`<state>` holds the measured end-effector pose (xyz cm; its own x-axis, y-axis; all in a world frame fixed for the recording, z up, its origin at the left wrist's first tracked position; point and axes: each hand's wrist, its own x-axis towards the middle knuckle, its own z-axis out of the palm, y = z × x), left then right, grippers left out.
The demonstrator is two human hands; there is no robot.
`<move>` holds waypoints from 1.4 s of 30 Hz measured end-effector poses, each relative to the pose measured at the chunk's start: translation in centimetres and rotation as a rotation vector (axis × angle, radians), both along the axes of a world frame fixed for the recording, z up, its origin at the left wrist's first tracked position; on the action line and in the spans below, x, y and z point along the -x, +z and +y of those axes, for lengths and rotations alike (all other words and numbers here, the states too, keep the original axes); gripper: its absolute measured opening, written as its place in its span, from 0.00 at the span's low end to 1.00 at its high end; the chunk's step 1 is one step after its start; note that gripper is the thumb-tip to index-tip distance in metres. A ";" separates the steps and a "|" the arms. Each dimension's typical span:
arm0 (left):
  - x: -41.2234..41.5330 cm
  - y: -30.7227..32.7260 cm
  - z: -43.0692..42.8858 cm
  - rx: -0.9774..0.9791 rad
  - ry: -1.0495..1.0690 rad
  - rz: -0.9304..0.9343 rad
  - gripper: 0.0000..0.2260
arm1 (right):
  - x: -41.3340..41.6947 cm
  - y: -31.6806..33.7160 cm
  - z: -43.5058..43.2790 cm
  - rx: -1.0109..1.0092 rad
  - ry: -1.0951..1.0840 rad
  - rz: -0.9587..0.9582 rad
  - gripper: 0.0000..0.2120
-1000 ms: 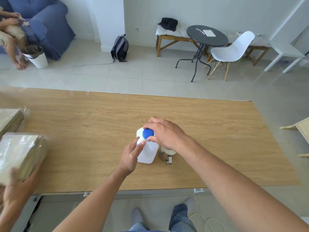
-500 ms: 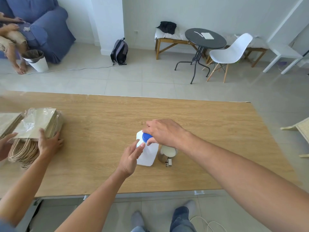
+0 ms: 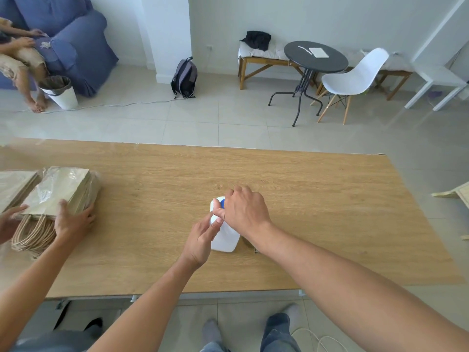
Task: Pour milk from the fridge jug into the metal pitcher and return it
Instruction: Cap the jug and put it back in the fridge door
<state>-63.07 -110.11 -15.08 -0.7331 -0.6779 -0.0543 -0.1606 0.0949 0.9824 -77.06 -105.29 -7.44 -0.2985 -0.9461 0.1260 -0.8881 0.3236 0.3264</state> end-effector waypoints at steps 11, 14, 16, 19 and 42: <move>-0.3 -0.8 -0.7 -0.118 -0.003 0.036 0.20 | 0.3 -1.6 0.6 0.181 -0.193 -0.323 0.35; -0.3 -0.9 -0.9 -0.154 0.007 0.030 0.25 | 1.0 -2.7 2.0 0.273 -0.155 -0.429 0.36; -0.3 -1.0 -1.1 -0.185 -0.002 0.032 0.22 | 1.2 -3.5 2.6 0.315 -0.155 -0.562 0.33; -0.2 -1.3 -1.4 -0.243 0.001 0.043 0.20 | 1.2 -4.4 3.3 0.333 -0.173 -0.788 0.33; -1.3 -0.6 3.8 -0.259 0.174 -0.001 0.20 | -1.7 -5.8 10.1 0.264 -0.234 -1.272 0.37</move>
